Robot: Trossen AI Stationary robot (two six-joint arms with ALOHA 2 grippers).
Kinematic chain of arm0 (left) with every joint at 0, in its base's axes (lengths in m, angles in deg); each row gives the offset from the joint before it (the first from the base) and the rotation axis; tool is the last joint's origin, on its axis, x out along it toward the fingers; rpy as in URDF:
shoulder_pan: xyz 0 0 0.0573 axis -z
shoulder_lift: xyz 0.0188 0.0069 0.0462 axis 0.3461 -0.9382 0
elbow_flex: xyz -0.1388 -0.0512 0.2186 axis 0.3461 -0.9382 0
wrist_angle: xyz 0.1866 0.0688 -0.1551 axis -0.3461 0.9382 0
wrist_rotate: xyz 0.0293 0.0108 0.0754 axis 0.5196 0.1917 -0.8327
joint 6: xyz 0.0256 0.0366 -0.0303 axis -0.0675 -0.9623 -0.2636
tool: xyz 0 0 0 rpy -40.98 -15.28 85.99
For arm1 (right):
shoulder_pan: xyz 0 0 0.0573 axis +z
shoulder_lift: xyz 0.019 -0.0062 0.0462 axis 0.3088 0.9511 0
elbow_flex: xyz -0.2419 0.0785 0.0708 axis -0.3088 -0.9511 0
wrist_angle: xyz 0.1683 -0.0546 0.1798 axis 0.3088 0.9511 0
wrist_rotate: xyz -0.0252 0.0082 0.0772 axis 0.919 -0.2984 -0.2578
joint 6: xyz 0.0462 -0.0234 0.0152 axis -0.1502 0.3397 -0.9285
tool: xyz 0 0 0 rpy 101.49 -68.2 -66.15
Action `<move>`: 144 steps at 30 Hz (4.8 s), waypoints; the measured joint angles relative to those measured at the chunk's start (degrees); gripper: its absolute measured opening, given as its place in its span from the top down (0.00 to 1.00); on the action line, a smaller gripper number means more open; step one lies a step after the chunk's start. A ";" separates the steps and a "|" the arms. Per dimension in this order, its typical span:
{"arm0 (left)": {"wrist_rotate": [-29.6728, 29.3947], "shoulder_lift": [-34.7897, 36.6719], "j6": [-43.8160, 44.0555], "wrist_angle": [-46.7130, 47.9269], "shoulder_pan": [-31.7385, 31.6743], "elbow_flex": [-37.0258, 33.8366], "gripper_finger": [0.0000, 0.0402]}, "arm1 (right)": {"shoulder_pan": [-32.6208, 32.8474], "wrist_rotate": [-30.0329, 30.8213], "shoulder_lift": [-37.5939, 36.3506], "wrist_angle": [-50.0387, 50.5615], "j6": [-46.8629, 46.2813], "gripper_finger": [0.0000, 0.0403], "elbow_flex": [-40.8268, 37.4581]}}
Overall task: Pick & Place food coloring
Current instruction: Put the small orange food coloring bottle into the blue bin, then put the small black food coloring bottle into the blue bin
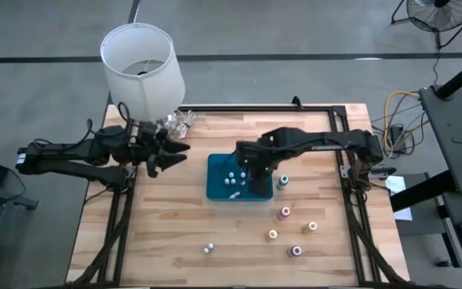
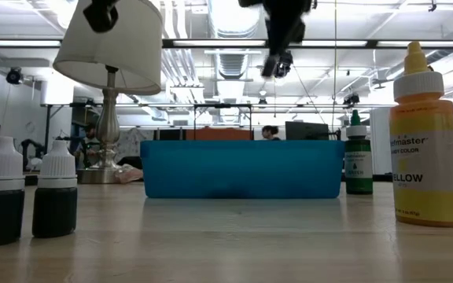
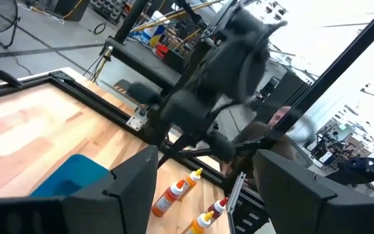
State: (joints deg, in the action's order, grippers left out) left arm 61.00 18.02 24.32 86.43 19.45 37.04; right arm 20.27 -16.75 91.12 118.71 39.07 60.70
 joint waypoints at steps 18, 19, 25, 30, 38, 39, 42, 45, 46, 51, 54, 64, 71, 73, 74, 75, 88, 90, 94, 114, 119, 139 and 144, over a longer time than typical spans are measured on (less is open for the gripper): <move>0.02 -0.13 0.00 0.00 0.00 -0.25 0.44 | -4.32 -5.87 0.04 -12.93 -7.54 0.90 -18.65; 0.00 -0.13 -0.02 0.00 0.00 -0.25 0.44 | -4.53 -5.91 0.04 -13.59 -8.09 0.90 -18.95; -0.05 -0.13 -0.02 -0.02 0.00 -0.27 0.44 | -5.65 -8.22 0.33 -17.08 -10.08 0.90 -21.47; -0.16 -0.13 -0.02 0.00 0.00 -0.27 0.44 | -6.06 -8.40 0.33 -18.12 -10.59 0.90 -23.73; -0.61 -0.13 -0.02 0.00 0.00 -0.27 0.44 | -7.02 -8.49 0.37 -22.73 -12.16 0.90 -27.17; -0.61 -0.13 -0.02 0.00 0.01 -0.27 0.44 | -7.13 -8.59 0.37 -23.42 -12.18 0.90 -27.65; -0.61 -0.13 -0.02 0.00 0.00 -0.27 0.44 | -7.39 -8.86 0.37 -24.30 -12.20 0.90 -28.68; -0.61 -0.13 -0.02 0.00 0.00 -0.27 0.44 | -7.39 -8.86 0.37 -24.16 -12.20 0.90 -29.80; -0.61 -0.13 -0.02 0.00 0.00 -0.27 0.44 | -7.39 -8.86 0.37 -24.19 -12.20 0.90 -30.18; -0.64 -0.13 -0.02 0.00 0.00 -0.27 0.44 | -7.76 -8.87 0.37 -25.22 -12.20 0.90 -32.45; -0.87 -0.13 -0.02 0.00 0.00 -0.27 0.44 | -8.10 -8.70 0.37 -26.23 -12.15 0.89 -33.28; -0.87 -0.13 -0.28 0.02 0.00 -0.27 0.44 | -8.76 -6.33 0.37 -26.49 -5.50 0.89 -33.02; -0.85 -0.13 -0.33 0.04 0.00 -0.27 0.44 | -8.66 -5.07 0.37 -26.42 6.09 0.89 -32.99; -0.85 -0.13 -0.33 0.09 0.00 -0.27 0.44 | -8.55 -3.93 0.37 -26.44 9.54 0.89 -32.99; -0.85 -0.13 -0.32 0.20 0.01 -0.27 0.44 | -8.54 -3.29 0.37 -26.43 10.93 0.89 -32.99; -0.85 -0.13 -0.33 0.35 0.02 -0.27 0.44 | -8.55 -2.82 0.37 -26.42 12.14 0.89 -32.99; -0.87 -0.11 -0.31 0.54 0.02 -0.30 0.44 | -8.57 -0.62 0.37 -26.70 20.04 0.89 -32.99; -0.91 -0.13 -0.31 0.67 0.00 -0.30 0.44 | -8.57 -0.71 0.37 -26.70 20.04 0.89 -33.12; -1.03 -0.13 -0.28 0.89 0.01 -0.30 0.44 | -8.57 -1.26 1.71 -26.41 20.00 0.89 -33.18; -1.95 -0.13 0.66 1.18 0.00 -0.30 0.44 | -8.20 -0.67 3.54 -26.69 20.05 0.81 -33.12; -1.99 -0.13 0.66 1.18 0.00 -0.30 0.44 | -8.20 -0.73 3.99 -26.02 20.00 0.72 -33.52; -2.03 -0.13 0.85 1.14 0.00 -0.30 0.44 | -8.20 -0.80 3.69 -19.55 21.24 0.71 -28.53; -2.05 -0.13 0.66 1.14 0.00 -0.30 0.44 | -7.99 -1.92 3.28 -15.87 20.74 0.68 -21.98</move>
State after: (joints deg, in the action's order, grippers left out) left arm 58.95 17.89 24.98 87.57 19.45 36.74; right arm 12.28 -18.66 94.41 102.85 59.82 38.72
